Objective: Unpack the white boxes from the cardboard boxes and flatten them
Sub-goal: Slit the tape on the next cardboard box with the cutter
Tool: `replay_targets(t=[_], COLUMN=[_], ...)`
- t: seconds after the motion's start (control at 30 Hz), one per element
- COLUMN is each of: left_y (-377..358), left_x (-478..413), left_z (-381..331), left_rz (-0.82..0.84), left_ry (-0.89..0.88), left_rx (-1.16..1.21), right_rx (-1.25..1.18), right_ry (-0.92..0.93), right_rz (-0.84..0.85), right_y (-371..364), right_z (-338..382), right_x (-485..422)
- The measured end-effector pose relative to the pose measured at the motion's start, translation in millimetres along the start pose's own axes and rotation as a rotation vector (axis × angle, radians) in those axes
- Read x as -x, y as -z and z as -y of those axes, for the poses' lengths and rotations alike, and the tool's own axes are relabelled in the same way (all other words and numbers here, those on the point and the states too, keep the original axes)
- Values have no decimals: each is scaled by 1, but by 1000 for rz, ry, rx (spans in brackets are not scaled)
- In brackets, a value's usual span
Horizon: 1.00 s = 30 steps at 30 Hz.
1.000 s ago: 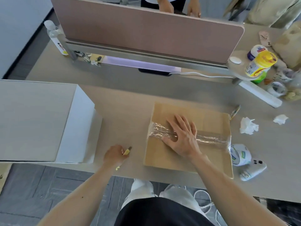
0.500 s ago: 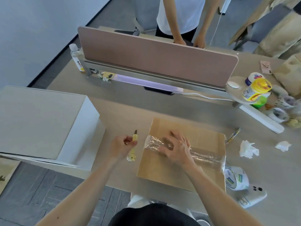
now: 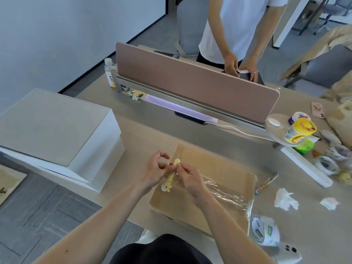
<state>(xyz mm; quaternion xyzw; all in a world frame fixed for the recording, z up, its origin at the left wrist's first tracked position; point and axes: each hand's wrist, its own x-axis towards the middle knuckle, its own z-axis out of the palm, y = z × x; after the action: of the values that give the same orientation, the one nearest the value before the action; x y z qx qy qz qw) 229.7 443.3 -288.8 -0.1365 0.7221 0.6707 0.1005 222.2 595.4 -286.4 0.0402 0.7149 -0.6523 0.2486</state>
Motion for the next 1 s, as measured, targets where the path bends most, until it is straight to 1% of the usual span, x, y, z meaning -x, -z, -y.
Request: replay_targets(t=[0.13,0.2,0.27,0.3,0.33,0.37,0.43,0.5,0.57,0.6,0.67,0.8,1.0], left_y=[-4,2,14,20,24,27,29,27,27,28,30,33,35], left_x=[0,-5,-12,-16,-18,-20,-23,-27,-30,-31,-31,-36,-43], left_z=[0,2,10,16,19,23,27,28,26,24,20,19,29], left_rz=[8,-48,-133,-144,-117,-58,117,258,330,355,394,415,437], left_ry=[-15,-48,-103,-114,-111,-90,-53,-45,-51,-54,-36,4,44], left_rx=[0,-50,-174,-270,-377,-484,-620,-666,-675,-682,-700,-713,-724], right_rx=[-151,-169,-131,-81,-5,89,301,567,834,917,980,1041,1120], right_ry=[-72,-111,-132,-116,-85,-38,54,158,228,243,260,330,307], right_rz=[35,-27,-149,-198,-222,-219,-185,-134,-33,19,69,6,50], right_y=[2,5,12,17,22,28,34,39,40,39,37,30,18], right_z=[1,-2,-2,-2,-2,-2,-1,-4,-4,-3,-1,0,0], right_x=[2,-1,-7,-9,-10,-11,-10,-13,-16,-17,-18,-23,-30])
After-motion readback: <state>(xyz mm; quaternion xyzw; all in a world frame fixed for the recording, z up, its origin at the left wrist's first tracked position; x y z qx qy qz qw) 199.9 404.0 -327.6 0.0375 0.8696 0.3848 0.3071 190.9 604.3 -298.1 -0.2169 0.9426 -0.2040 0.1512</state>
